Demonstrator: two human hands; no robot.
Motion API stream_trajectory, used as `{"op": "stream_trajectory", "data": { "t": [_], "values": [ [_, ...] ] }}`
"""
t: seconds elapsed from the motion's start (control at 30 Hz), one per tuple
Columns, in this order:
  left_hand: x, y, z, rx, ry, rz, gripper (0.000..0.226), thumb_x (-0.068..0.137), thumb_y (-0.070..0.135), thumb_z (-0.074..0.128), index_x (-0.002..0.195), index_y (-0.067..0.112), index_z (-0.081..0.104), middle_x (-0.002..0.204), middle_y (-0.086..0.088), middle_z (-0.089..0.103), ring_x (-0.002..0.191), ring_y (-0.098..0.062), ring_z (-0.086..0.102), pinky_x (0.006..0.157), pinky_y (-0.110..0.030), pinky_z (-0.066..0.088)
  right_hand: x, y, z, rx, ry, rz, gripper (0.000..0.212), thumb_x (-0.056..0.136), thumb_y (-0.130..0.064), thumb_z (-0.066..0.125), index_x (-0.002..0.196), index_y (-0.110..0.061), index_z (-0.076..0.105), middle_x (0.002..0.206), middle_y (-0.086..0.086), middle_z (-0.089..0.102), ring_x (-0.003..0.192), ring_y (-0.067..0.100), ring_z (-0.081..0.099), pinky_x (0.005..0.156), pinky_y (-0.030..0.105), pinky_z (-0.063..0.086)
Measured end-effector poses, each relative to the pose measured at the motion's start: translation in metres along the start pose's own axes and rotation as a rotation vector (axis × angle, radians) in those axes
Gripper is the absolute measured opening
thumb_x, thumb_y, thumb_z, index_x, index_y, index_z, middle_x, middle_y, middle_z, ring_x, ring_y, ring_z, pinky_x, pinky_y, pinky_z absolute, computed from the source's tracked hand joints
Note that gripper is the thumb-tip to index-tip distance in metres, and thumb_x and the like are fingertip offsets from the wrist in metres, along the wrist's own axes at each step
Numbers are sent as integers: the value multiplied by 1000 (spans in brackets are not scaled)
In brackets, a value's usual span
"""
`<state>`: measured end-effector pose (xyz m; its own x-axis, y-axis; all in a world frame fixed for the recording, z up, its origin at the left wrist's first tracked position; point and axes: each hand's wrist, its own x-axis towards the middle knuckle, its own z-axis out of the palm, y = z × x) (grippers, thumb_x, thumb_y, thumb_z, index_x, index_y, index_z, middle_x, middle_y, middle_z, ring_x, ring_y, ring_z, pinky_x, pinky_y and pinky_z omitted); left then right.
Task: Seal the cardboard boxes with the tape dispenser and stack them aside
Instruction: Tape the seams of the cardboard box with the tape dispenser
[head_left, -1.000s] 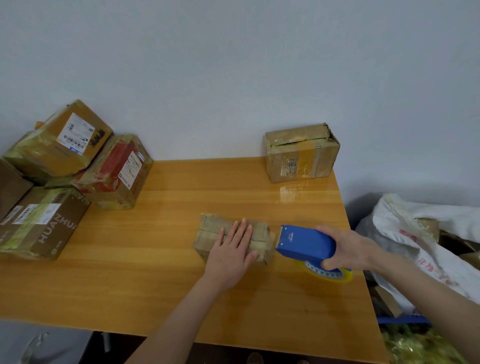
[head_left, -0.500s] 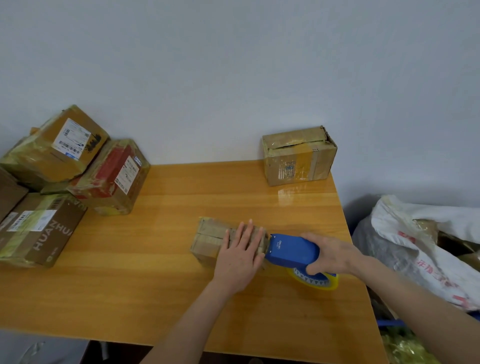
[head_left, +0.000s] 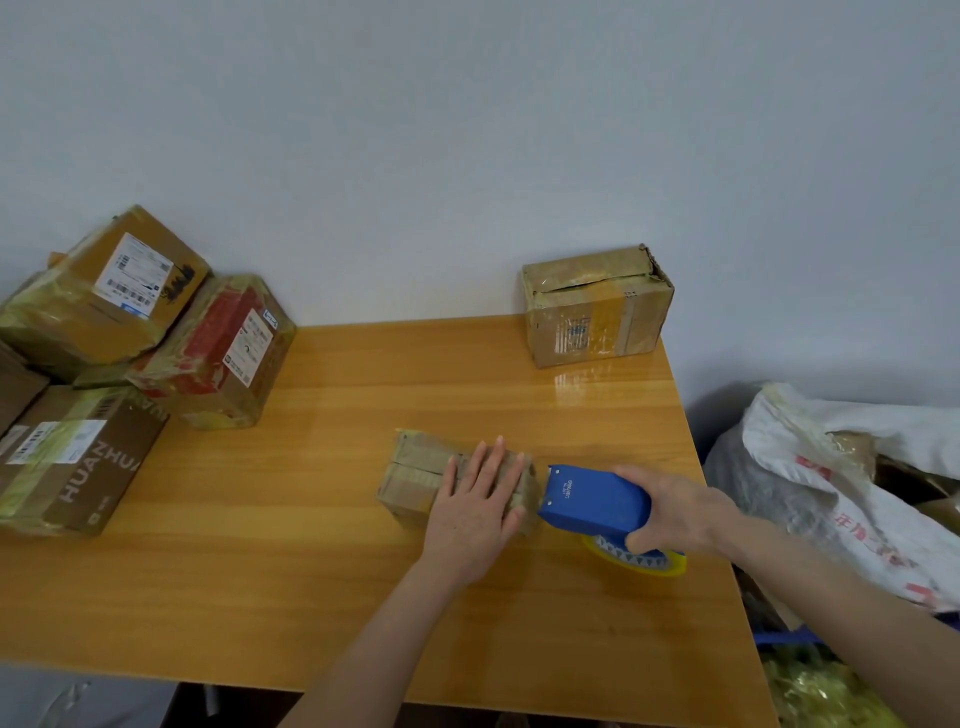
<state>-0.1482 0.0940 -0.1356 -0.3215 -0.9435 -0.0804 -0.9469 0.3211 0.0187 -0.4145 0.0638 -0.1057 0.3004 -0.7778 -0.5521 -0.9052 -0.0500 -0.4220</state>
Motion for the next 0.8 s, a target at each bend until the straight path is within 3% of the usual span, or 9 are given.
{"op": "stream_trajectory", "data": {
  "t": [0.2,0.37,0.53,0.8],
  "values": [
    [0,-1,3,10,9,18,57,91,51,-9,145,34,-21,156,4,-21,142,-19,-24,114,-44,-16,15,-19,-2,-25,-46,39,86,65,-43,69,141,-45,27,102,-14,53,92,16,57,65,28,47],
    [2,-4,2,1,-21,25,57,89,52,-15,142,35,-28,156,5,-23,145,-18,-22,117,-43,-13,16,-26,-9,16,-113,23,75,55,-48,69,123,-41,38,105,-7,56,94,19,57,80,37,52],
    [3,-7,3,20,-33,41,54,100,50,2,143,32,-26,154,7,-27,145,-17,-22,117,-42,-13,13,-28,-16,183,-76,27,58,41,-51,67,95,-35,54,95,-7,62,85,15,62,70,30,50],
    [4,-8,0,-5,-45,14,65,102,48,20,153,20,-9,152,1,-27,147,-15,-16,118,-40,-9,5,-33,-23,208,-20,61,68,47,-45,67,112,-32,53,99,-6,60,84,12,60,70,29,50]
  ]
}}
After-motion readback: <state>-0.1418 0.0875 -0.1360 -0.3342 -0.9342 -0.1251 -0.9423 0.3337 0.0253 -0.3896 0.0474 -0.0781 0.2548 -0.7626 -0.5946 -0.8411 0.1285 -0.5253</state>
